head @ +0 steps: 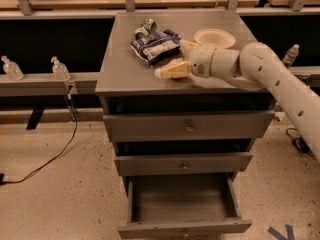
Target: Place orange into bottom drawer
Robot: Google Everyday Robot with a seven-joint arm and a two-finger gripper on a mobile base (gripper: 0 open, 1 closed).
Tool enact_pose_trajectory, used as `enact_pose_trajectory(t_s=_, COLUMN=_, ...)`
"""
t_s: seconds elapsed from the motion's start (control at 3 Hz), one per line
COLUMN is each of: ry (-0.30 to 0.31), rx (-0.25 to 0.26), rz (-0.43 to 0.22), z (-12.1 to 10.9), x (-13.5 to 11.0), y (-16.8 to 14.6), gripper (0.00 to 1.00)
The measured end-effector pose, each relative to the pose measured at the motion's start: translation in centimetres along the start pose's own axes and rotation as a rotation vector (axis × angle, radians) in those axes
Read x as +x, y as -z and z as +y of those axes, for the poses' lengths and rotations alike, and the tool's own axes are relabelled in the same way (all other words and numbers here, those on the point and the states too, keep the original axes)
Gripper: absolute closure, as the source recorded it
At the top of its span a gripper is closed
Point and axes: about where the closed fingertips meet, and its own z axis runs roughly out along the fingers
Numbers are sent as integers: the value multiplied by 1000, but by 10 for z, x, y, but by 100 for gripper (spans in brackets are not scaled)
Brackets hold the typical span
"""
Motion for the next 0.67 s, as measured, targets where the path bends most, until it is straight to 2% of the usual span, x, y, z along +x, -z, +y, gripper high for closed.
enact_pose_trajectory(t_s=0.33, ry=1, rx=-1, rz=4, z=1, x=0, y=0, gripper=0)
enact_pose_trajectory(t_s=0.67, ry=12, rx=23, rz=41, z=6, x=4, y=9, gripper=0)
